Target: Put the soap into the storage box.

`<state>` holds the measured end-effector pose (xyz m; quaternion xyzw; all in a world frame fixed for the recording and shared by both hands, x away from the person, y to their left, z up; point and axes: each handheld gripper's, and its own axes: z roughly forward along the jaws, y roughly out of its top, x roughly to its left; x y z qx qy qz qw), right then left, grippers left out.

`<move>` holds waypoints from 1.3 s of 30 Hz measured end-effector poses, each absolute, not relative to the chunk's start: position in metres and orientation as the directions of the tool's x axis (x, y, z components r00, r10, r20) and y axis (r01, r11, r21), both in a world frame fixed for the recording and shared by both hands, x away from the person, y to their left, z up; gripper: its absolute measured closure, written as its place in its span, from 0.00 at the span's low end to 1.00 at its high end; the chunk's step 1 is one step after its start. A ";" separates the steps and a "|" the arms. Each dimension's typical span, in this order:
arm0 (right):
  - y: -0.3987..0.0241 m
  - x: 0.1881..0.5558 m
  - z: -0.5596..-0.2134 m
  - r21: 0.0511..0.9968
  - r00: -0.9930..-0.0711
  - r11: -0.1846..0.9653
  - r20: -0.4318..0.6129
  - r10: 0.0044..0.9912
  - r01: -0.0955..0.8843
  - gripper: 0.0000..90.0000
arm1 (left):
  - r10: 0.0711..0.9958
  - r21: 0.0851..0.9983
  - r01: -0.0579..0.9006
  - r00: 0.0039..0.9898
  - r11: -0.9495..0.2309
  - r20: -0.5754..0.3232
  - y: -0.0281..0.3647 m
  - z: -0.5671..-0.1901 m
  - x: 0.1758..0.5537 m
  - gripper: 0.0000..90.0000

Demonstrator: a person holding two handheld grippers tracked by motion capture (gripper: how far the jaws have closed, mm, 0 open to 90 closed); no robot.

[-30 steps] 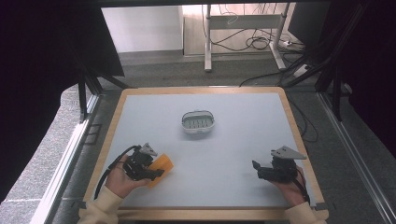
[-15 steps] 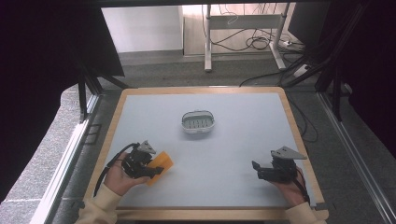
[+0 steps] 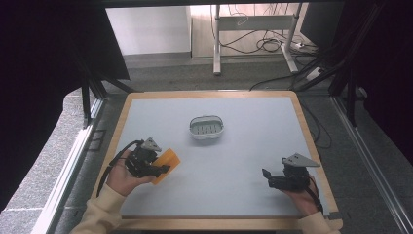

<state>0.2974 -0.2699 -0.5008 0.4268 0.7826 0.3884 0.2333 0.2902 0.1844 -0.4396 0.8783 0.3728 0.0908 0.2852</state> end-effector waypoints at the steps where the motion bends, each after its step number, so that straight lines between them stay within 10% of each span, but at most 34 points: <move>1: -0.270 0.297 -0.501 0.808 -0.526 0.333 -0.033 0.850 0.486 0.16 | 0.705 0.569 0.602 0.707 -0.560 -0.054 0.183 -0.439 0.291 0.69; 39: -0.271 0.296 -0.502 0.801 -0.521 0.339 -0.040 0.853 0.494 0.16 | 0.663 0.575 0.554 0.748 -0.602 -0.025 0.176 -0.426 0.342 0.68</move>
